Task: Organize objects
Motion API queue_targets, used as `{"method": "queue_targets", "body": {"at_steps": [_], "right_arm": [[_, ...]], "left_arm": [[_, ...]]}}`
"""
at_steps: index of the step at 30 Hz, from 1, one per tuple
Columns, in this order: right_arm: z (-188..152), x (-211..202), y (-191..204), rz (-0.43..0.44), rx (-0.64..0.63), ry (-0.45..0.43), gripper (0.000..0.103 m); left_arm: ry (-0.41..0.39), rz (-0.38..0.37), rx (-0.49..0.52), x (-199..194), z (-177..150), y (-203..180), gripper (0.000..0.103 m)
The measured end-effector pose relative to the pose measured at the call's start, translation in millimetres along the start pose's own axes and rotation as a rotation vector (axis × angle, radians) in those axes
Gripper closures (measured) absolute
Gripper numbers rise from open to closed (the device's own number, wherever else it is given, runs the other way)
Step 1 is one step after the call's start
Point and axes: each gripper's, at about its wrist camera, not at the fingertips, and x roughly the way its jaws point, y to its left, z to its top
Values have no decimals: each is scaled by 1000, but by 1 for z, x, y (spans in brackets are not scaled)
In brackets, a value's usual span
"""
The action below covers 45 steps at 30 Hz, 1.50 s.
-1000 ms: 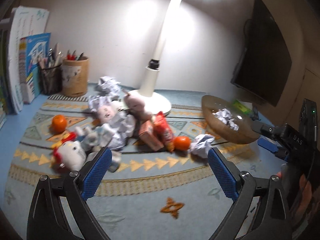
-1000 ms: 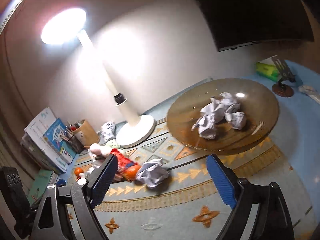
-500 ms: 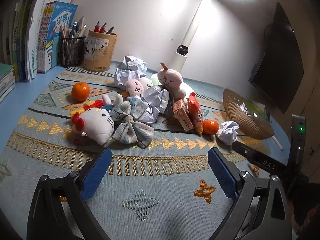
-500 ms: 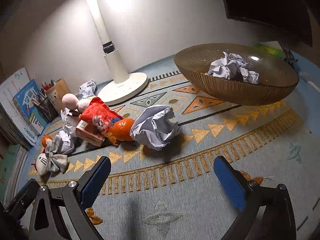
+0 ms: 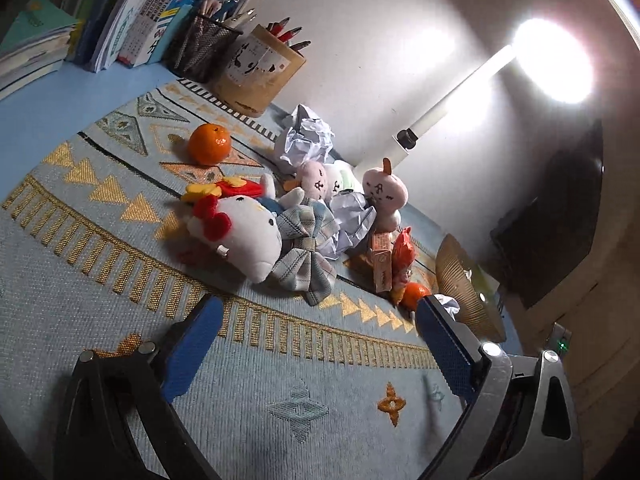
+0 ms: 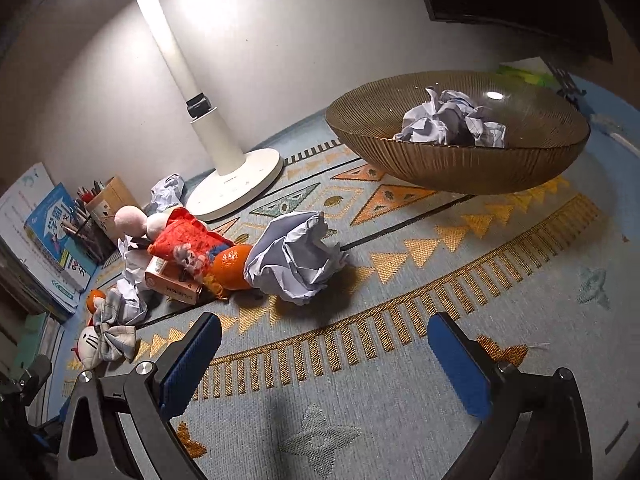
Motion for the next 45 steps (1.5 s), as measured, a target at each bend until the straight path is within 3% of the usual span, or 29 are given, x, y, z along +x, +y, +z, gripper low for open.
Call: {"method": "queue_targets", "body": {"at_steps": [3,7,9,11,14,15,21,22,23,24,26,27,28,32,35,39,41,45], "right_arm": [[0,-1,3,-3,-20,-7,0],[1,-1,-2,1,7,-3,0],[1,0,-3,4,15,0,0],[2,1,-3,4,15,4,0],[1,0,-3,7,9,-5,0],[1,-2,-2,8,6,-11,0],[1,-3,-1,16,-2,-19,0],[2,-3,-1,19,1,-19,0],[2,-3,-2,20,3,-17,0],[1,-4,-2,20,6,-17,0],[1,-4,-2,20,8,-19,0],[1,-6,-2,17,12,-25,0],[1,-10,-4,11,21,-47,0],[1,-27,-15,32,78,-145,0],[5,-17,-21,24,115,-88,0],[5,-14,-21,22,119,-79,0],[7,-7,-19,17,115,-43,0],[18,10,-13,47,139,4,0]], "left_arm": [[10,-3,15,1,0,-1,6],[112,-76,-29,20,6,3,6],[97,-23,31,25,13,-6,6],[123,76,153,40,23,-21,7],[140,222,246,67,40,-26,26],[152,235,257,75,46,-25,30],[147,304,327,102,51,-30,31],[144,303,330,106,51,-30,34],[155,296,330,110,49,-29,56],[171,271,321,113,49,-29,62],[130,280,312,103,48,-28,67],[111,276,315,96,46,-29,80],[97,266,319,90,44,-32,86],[87,177,348,65,19,-47,88],[52,195,369,57,7,-53,88],[23,134,233,51,19,-30,88],[17,153,201,51,21,-25,88],[14,170,241,52,19,-33,87]]}}
